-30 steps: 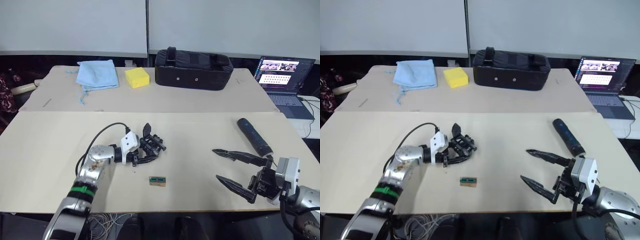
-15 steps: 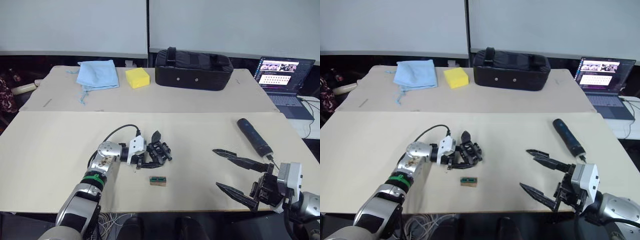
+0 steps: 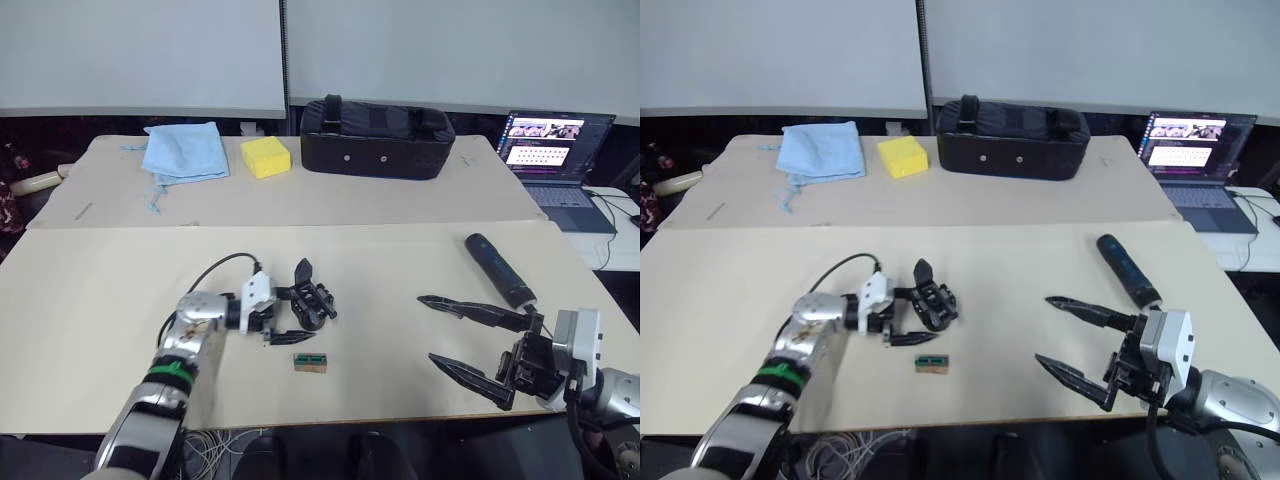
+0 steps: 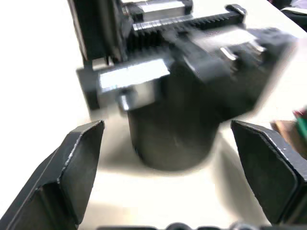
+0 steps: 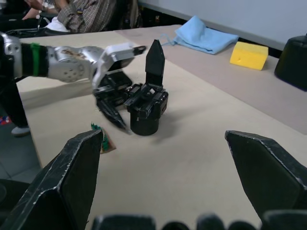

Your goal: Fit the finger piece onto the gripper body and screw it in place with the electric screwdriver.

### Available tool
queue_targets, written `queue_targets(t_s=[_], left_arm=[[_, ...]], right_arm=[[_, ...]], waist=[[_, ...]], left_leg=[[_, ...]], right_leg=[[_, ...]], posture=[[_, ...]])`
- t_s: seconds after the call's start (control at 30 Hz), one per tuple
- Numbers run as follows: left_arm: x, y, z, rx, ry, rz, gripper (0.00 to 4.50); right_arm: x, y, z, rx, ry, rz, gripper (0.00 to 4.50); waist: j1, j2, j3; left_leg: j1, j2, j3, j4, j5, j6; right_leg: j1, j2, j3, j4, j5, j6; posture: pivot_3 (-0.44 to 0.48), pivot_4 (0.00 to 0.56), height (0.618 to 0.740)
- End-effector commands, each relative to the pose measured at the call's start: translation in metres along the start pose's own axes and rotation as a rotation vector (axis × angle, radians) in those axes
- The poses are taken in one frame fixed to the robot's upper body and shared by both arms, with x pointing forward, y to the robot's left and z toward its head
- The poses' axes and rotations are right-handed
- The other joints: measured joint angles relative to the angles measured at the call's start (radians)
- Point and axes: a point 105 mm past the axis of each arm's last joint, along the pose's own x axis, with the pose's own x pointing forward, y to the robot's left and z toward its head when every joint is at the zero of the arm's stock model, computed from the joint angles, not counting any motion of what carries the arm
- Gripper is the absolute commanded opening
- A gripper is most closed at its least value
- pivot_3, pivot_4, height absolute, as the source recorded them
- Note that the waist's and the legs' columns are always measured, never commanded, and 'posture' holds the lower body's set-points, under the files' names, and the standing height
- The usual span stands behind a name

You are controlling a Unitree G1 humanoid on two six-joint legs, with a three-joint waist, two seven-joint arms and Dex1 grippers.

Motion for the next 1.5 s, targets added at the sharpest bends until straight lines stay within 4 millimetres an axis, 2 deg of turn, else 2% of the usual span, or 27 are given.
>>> queue_targets(t_s=[0.03, 0.17, 0.27, 0.43, 0.6, 0.7, 0.97, 1.0, 1.03, 1.13, 1.27, 1.33, 1.43, 1.5], left_arm=[[-0.012, -0.006, 0.006, -0.044, -0.034, 0.05, 4.48], [-0.009, -0.019, 0.009, -0.105, -0.04, 0.099, 4.48], [-0.004, -0.018, 0.006, -0.14, 0.007, 0.191, 4.48], [0.014, -0.027, 0.006, -0.165, -0.018, 0.272, 4.48], [0.026, -0.036, 0.005, -0.14, 0.007, 0.261, 4.48], [0.031, -0.028, 0.004, -0.205, -0.011, 0.337, 4.48], [0.043, -0.03, -0.004, -0.22, 0.032, 0.325, 4.48], [0.043, -0.031, -0.005, -0.22, 0.037, 0.315, 3.95], [0.042, -0.031, -0.006, -0.21, 0.045, 0.311, 3.65], [0.039, -0.027, -0.008, -0.185, 0.061, 0.303, 2.29], [0.027, -0.01, -0.007, -0.122, 0.08, 0.284, 2.28], [0.018, 0.003, 0.0, -0.068, 0.072, 0.268, 2.28], [0.007, 0.015, 0.021, 0.005, -0.009, 0.172, 2.28], [0.001, 0.011, 0.023, 0.022, -0.003, 0.041, 2.28]], right_arm=[[0.003, -0.001, 0.005, 0.0, -0.024, 0.0, 4.5], [0.005, -0.002, 0.004, 0.002, -0.033, -0.003, 4.5], [0.006, -0.001, 0.004, 0.003, -0.037, -0.004, 4.5], [0.008, -0.001, 0.002, 0.0, -0.025, 0.011, 4.5], [0.008, -0.002, 0.002, -0.004, -0.027, 0.009, 4.5], [0.008, -0.002, 0.002, -0.005, -0.025, 0.009, 4.5], [0.005, 0.0, 0.0, 0.007, 0.001, 0.001, 4.5], [0.004, 0.0, 0.0, 0.01, 0.004, -0.001, 4.5], [0.004, 0.0, -0.001, 0.013, 0.006, -0.002, 4.5], [0.003, 0.001, -0.001, 0.016, 0.008, -0.004, 4.5], [0.003, 0.002, -0.003, 0.023, 0.011, 0.0, 4.5], [0.002, 0.003, -0.004, 0.025, 0.013, 0.001, 4.5], [-0.001, 0.001, -0.004, 0.029, 0.014, -0.013, 4.5], [-0.003, 0.003, -0.006, 0.037, 0.02, -0.008, 4.5]], waist=[[0.001, 0.0, 0.0], [0.008, 0.001, 0.0], [0.015, 0.001, 0.0], [0.015, 0.001, -0.001], [0.016, 0.001, -0.001], [0.018, 0.003, -0.002], [0.027, 0.005, -0.003], [0.028, 0.005, -0.003], [0.028, 0.006, -0.003], [0.027, 0.007, -0.004], [0.029, 0.007, -0.004], [0.027, 0.007, -0.004], [0.016, 0.006, -0.004], [0.008, 0.006, -0.003]], left_leg=[[0.0, 0.0, 0.0, 0.0, 0.0, 0.0], [0.0, 0.0, 0.0, 0.0, 0.0, 0.0], [-0.001, -0.001, 0.0, 0.0, 0.0, 0.0], [-0.001, -0.001, 0.0, 0.0, 0.0, 0.0], [0.0, -0.001, 0.0, 0.0, 0.0, 0.0], [0.0, -0.002, 0.0, 0.0, 0.0, 0.0], [0.0, -0.002, 0.0, 0.0, 0.0, 0.0], [0.0, -0.002, 0.0, 0.0, 0.0, 0.0], [0.0, -0.002, 0.0, 0.0, 0.0, 0.0], [0.0, -0.002, 0.0, 0.0, 0.0, 0.0], [0.0, -0.002, 0.0, 0.0, -0.001, -0.001], [0.0, -0.002, 0.0, 0.0, -0.002, -0.003], [0.0, -0.002, 0.0, 0.0, -0.004, -0.006], [-0.001, -0.002, 0.0, 0.0, -0.003, -0.005]], right_leg=[[0.0, 0.0, 0.0, 0.0, 0.0, 0.0], [0.0, -0.001, 0.0, 0.0, 0.0, 0.0], [0.0, -0.002, 0.0, 0.0, 0.0, 0.0], [0.0, -0.002, 0.0, -0.001, 0.0, 0.0], [0.0, -0.001, 0.0, -0.001, 0.0, 0.0], [0.0, -0.002, 0.0, -0.001, 0.0, 0.0], [0.001, -0.002, 0.0, -0.001, 0.0, 0.0], [0.001, -0.002, 0.0, -0.001, 0.0, 0.0], [0.001, -0.002, 0.0, -0.001, 0.0, 0.001], [0.001, -0.002, 0.0, -0.001, 0.0, 0.001], [0.001, -0.002, 0.0, -0.001, 0.0, 0.0], [0.001, -0.001, 0.0, -0.001, 0.0, 0.001], [0.0, 0.0, 0.0, -0.001, 0.0, 0.0], [-0.001, 0.0, 0.001, -0.001, 0.0, 0.0]], posture=[[0.0, 0.15, 0.74], [0.0, 0.15, 0.74], [0.0, 0.15, 0.74], [0.0, 0.15, 0.74], [0.0, 0.15, 0.74], [0.0, 0.15, 0.74], [0.0, 0.15, 0.74], [0.0, 0.15, 0.74], [0.0, 0.15, 0.74], [0.0, 0.15, 0.74], [0.0, 0.15, 0.74], [0.0, 0.15, 0.74], [0.0, 0.15, 0.74], [0.0, 0.15, 0.74]])
